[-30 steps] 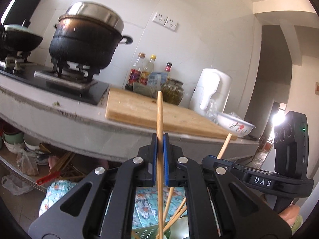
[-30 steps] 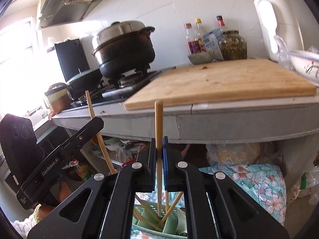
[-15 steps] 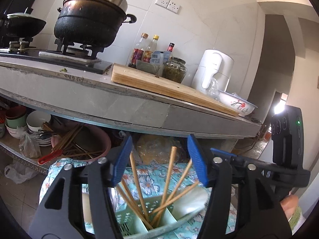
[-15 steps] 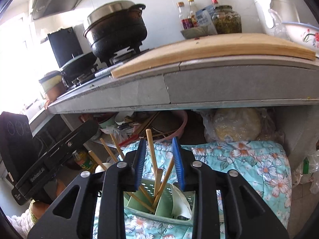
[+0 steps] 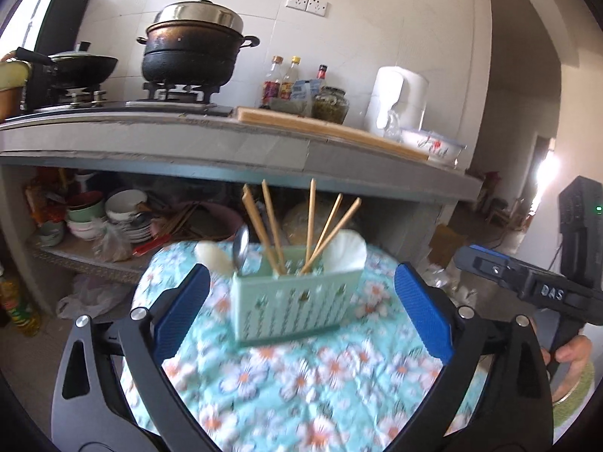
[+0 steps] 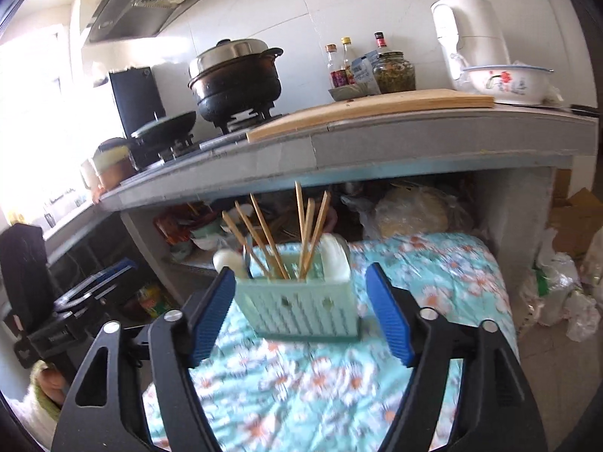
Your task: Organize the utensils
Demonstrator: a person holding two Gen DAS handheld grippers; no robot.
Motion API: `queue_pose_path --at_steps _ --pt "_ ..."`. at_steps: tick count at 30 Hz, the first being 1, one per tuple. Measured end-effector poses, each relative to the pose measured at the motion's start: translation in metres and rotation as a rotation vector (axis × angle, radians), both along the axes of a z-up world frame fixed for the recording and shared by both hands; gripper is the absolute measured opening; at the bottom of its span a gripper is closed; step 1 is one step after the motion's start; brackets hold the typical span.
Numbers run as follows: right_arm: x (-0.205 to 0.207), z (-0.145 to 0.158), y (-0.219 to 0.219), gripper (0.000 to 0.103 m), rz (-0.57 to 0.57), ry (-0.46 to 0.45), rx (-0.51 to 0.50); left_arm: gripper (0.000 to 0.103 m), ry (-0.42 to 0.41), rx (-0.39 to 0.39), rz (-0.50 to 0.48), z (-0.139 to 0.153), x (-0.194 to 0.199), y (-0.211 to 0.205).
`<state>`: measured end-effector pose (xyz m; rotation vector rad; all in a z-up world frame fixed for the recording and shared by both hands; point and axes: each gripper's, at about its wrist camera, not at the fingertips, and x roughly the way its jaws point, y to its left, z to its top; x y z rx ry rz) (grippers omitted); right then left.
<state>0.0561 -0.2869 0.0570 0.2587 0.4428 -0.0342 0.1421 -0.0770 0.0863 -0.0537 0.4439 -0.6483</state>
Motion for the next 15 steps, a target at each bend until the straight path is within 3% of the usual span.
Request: queue_pose_path --at_steps 8,15 --pt "-0.049 -0.035 0.044 0.096 -0.071 0.079 -0.120 0.095 0.086 0.073 0.087 -0.029 -0.059 0.006" --pt "-0.086 -0.041 0.048 0.097 -0.185 0.100 -0.147 0.095 0.086 0.175 0.227 -0.031 -0.087 0.009"
